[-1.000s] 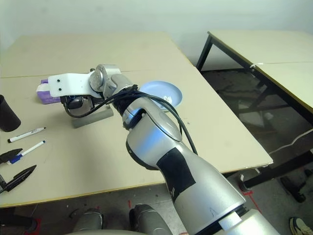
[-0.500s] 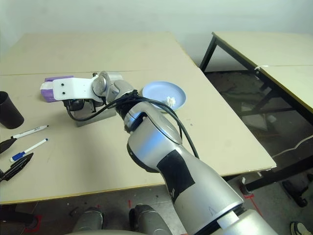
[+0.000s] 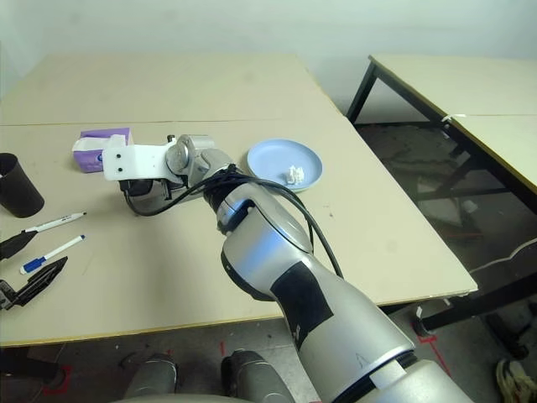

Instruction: Organize and tidy the items on the table.

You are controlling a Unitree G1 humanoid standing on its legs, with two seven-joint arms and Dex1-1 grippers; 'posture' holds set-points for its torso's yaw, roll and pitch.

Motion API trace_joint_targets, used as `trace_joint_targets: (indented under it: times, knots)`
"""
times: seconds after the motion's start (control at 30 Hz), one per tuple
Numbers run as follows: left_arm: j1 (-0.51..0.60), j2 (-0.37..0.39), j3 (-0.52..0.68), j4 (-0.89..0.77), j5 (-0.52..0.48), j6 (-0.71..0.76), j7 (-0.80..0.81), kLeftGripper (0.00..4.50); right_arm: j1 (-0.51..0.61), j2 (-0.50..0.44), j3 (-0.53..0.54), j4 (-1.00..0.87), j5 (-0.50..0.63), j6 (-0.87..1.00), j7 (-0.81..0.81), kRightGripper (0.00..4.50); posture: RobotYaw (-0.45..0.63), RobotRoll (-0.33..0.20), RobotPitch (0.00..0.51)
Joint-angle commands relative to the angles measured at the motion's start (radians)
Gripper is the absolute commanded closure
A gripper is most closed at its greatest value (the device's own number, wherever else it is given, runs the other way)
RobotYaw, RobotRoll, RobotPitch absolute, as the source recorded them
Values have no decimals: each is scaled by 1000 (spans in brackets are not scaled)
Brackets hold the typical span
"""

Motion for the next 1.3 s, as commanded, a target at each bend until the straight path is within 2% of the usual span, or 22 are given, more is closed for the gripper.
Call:
trace_joint_targets:
  times: [0.03,0.5,1.2,1.3]
  knots:
    - [10,-7,0,-42,-12,33,19,0,25,61,-19,12,-6,2,-23,4356,226,0,103]
    - [7,-8,4,-99,-23,76,54,0,91,37,-8,22,-39,5,-49,4356,233,0,106]
    - [-3,-22,-9,-112,-19,88,56,0,105,13,6,29,-109,31,-78,4356,218,0,104]
    - [-12,-24,-16,-103,-14,85,53,0,101,10,-2,28,-109,28,-86,3354,211,0,104]
